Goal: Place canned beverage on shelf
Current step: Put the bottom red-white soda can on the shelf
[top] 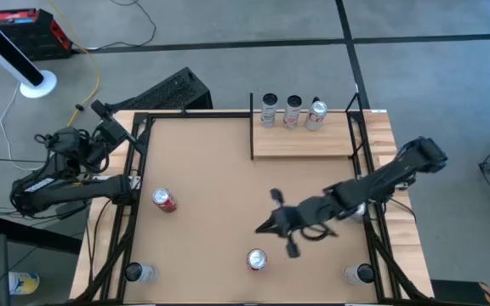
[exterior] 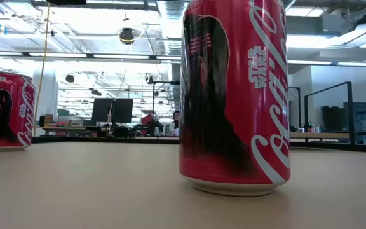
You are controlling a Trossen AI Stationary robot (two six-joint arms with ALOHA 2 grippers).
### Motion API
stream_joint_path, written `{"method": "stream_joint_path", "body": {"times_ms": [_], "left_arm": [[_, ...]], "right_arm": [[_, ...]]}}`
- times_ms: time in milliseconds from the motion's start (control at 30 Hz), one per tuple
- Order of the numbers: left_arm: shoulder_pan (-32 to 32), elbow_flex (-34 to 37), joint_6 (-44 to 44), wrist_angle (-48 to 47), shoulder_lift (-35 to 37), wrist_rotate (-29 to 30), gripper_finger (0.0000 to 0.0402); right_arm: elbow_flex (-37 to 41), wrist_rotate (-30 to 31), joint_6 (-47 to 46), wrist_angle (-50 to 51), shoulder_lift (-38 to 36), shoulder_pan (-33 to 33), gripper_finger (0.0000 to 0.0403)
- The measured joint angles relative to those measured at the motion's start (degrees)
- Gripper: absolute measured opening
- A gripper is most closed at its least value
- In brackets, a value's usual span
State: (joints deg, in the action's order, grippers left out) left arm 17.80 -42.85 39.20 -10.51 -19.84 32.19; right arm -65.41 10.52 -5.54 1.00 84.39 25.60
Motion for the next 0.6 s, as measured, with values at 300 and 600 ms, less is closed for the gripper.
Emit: {"method": "stream_joint_path", "body": {"times_ms": [300, 600], "left_arm": [[0.0, 0.0, 0.0, -0.1, 0.0, 0.0, 0.0379], [0.0, 0.0, 0.0, -0.1, 0.0, -0.1, 0.0379]], "right_arm": [[-7.8, -4.6, 9.9, -2.7, 16.1, -1.1, 0.0045], [-23.2, -6.3, 5.6, 18.6, 21.9, 2.3, 0.015]]}}
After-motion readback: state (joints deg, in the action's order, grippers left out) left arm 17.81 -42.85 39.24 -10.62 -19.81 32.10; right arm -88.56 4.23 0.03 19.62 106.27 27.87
